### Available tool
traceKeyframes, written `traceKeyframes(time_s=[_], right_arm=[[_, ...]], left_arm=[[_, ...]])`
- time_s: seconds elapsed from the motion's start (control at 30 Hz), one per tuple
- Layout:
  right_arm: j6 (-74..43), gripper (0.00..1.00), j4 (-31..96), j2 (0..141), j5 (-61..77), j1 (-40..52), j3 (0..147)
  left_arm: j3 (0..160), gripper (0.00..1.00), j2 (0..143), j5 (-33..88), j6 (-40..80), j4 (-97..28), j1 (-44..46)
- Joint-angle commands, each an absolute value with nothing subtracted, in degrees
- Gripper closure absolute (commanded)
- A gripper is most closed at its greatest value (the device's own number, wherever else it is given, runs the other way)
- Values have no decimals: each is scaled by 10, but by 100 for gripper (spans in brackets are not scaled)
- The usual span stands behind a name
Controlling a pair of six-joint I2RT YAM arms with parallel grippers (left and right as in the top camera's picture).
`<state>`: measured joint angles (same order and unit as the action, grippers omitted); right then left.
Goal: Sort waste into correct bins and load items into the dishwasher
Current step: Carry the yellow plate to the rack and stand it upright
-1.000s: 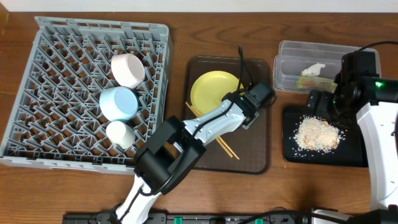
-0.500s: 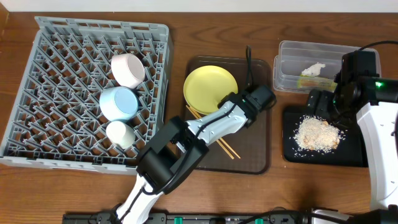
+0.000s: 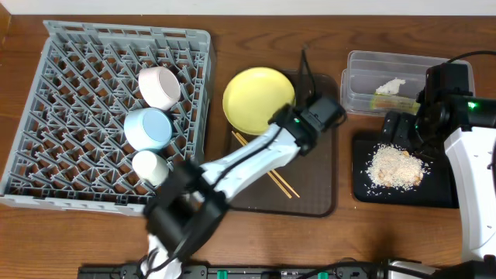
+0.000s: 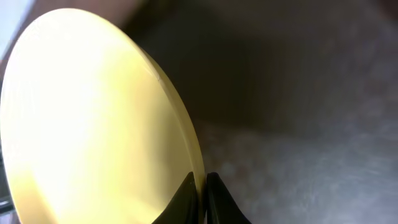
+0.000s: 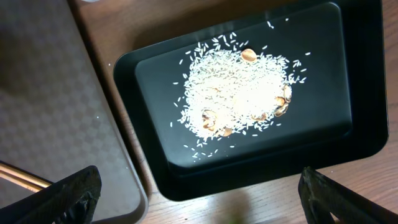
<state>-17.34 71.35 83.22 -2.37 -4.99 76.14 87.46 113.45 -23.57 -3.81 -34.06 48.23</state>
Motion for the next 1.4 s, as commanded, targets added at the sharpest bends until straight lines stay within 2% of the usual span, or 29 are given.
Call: traceKeyframes(time_s=[0.0, 0.3, 0.77, 0.97, 1.13, 1.37], right_arm=[[-167, 1, 714, 826, -30, -55, 771], [-167, 1, 714, 826, -30, -55, 771], [-167, 1, 714, 826, -30, -55, 771], [-167, 1, 714, 826, -30, -55, 771], [-167, 1, 714, 826, -30, -55, 771], [-167, 1, 714, 826, -30, -55, 771]], left_arm=[[880, 92, 1086, -176, -8, -351, 460], [880, 92, 1010, -7, 63, -360, 384], [880, 92, 983, 463, 130, -353, 170], [880, 92, 983, 573, 137, -347, 81], [880, 93, 983, 602, 151, -322, 3], [880, 92, 983, 705, 204, -241, -82]])
